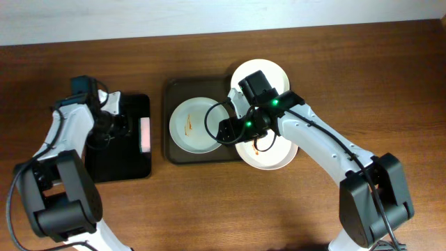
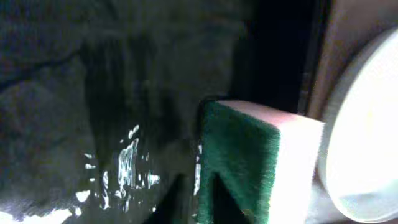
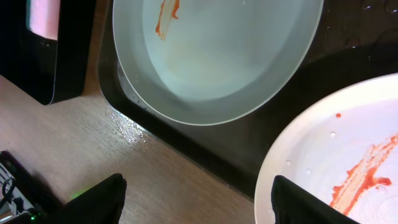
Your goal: Clean dirty plates on tray and stack at the side
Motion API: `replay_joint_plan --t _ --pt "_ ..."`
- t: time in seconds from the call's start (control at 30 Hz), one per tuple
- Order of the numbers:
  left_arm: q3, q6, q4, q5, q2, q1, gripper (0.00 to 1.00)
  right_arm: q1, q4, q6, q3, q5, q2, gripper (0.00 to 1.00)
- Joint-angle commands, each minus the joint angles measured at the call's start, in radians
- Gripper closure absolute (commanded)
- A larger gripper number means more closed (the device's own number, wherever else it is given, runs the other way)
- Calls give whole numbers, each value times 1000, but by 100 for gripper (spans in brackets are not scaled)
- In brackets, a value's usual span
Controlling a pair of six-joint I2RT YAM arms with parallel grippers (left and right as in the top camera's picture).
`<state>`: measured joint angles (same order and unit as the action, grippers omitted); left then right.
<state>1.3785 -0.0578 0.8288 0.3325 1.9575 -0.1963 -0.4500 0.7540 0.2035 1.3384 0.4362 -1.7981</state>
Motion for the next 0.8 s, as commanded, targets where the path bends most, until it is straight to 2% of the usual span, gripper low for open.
replay_joint_plan --t 0.0,0.03,0.07,0.1,0.13,0.17,0.3,0.37,0.4,0.47,0.53,0.63,0.7,0.77 --pt "18 0 -6 174 10 -14 100 -8 -16 -3 2 5 11 24" --pt "18 -25 -3 185 10 -15 100 -8 -18 -3 2 5 11 24" --pt "19 -26 3 192 7 -23 92 -8 -18 -3 2 5 11 24" --pt "19 -26 2 230 2 -42 75 -8 -18 -3 2 5 11 24" --pt "19 -26 2 299 -5 -69 66 -8 -18 -3 2 5 11 24" --pt "19 -26 3 347 -6 -91 60 -8 -18 -3 2 5 11 24" --pt "17 -106 57 385 -5 -114 52 -8 -18 -3 2 5 11 24" --pt "12 -175 80 384 -4 -90 53 -8 -18 -3 2 5 11 24" --pt "6 -183 78 354 -2 -77 57 -8 -18 -3 2 5 11 24" --pt "-9 -184 76 306 18 -54 58 -8 -17 -3 2 5 11 24" --pt "-26 -183 54 295 41 -46 81 -8 -17 -3 2 5 11 24" --pt "-30 -183 51 242 45 -46 90 -8 -15 -3 2 5 11 24" --pt "-30 -183 46 220 45 -46 100 -8 -14 -3 2 5 11 24" --pt "2 -182 85 208 32 -49 100 -8 -14 -3 2 5 11 25"
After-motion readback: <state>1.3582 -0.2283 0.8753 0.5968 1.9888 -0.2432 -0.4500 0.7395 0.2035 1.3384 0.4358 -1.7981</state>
